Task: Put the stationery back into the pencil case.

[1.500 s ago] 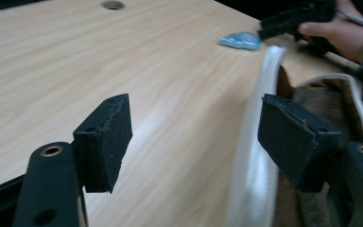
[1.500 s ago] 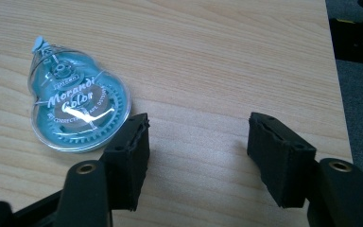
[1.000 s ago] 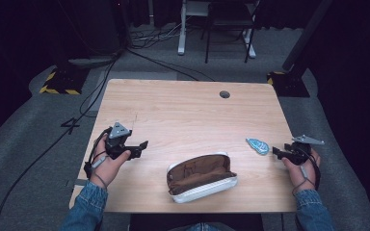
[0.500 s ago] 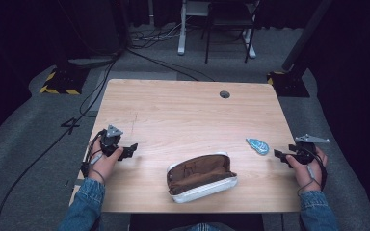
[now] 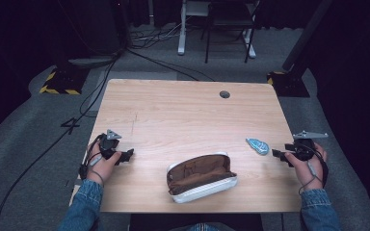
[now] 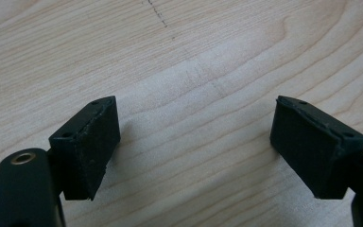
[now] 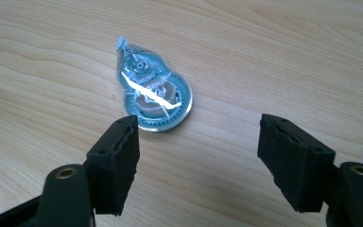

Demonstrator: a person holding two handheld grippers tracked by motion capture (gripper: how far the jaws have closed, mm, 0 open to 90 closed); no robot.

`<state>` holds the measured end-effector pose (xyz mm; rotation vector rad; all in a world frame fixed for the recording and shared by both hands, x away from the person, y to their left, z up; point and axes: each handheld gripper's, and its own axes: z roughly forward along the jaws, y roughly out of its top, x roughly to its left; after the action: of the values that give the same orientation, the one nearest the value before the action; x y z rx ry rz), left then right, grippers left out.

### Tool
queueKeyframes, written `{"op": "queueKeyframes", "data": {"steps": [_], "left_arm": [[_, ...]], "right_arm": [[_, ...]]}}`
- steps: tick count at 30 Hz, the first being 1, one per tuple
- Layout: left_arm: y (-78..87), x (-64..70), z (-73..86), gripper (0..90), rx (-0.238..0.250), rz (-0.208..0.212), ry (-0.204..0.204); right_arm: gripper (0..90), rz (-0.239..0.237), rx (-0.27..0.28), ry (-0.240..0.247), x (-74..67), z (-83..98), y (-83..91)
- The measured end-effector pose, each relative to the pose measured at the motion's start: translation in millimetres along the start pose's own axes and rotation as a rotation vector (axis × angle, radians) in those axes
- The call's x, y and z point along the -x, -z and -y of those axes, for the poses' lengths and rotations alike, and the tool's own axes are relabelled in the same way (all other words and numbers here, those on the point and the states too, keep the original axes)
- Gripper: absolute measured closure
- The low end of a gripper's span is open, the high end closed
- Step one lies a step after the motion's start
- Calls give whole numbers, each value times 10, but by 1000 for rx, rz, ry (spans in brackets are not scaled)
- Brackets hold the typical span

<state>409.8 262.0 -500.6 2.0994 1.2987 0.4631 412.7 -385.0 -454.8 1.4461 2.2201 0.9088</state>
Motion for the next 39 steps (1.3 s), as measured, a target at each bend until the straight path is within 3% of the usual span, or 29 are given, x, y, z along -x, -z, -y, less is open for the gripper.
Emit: {"op": "queueKeyframes", "data": {"steps": [6,9,19,39], "left_arm": [[24,-4,53,160,16,2,2],[22,-2,87,152,37,5,2],[38,4,108,149,41,-5,11],[40,-1,108,149,38,-7,11]], "right_arm": [[228,-39,-101,28,-118,-119,-33],[229,-43,-105,50,-162,-167,-42],[240,-61,-118,106,-263,-312,-197],[326,-95,-183,164,-240,-305,-597]]}}
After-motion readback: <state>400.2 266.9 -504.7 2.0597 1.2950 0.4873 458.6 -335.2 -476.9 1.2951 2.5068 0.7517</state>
